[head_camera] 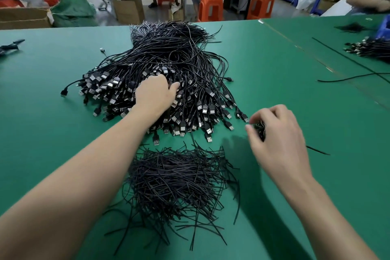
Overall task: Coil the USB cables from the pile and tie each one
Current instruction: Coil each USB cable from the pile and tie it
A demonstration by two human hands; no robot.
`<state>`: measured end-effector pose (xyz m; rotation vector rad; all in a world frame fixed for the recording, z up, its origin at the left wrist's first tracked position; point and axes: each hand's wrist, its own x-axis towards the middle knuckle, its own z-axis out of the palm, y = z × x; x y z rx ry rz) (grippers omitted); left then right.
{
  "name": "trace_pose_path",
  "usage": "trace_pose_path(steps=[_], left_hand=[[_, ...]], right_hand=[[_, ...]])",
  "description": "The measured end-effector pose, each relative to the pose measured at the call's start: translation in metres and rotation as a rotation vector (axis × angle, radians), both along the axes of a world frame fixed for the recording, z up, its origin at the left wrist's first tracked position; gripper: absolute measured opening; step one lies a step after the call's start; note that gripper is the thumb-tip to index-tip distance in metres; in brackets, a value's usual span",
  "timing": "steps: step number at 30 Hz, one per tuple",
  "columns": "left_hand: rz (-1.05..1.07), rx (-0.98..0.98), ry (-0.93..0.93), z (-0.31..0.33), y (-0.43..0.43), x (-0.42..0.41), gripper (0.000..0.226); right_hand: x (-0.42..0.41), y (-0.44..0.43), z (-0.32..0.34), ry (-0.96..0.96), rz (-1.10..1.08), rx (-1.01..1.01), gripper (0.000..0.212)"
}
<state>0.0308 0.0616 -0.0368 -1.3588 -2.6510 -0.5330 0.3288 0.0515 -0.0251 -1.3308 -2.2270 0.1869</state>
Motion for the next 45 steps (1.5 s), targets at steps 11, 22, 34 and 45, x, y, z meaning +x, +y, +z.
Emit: trace_pose_path(steps=[11,22,34,45], left_hand=[[-0.037,-0.273,0.183,0.017,0.03,-0.012,0.031],[-0.628,-0.044,-0.595,0.039,-0.069,0.099,0.028],[-0.815,-0.201,-0.45,0.038,-0.135,0.13,0.032],[-0.732,-0.235,-0.452,0.032,-0.13,0.107,0.03]], right_hand=[[-0.024,-0.019,0.0,0.084,0.194,-0.157,0.004],[-0.039,-0.021,0.003,0.356,0.186,-0.476,0.064],[-0.034,-0.031,0.015,0.842,0.255,-1.46,0.07],[-0.04,-0.035,0.031,1.276,0.249,-1.497,0.039]])
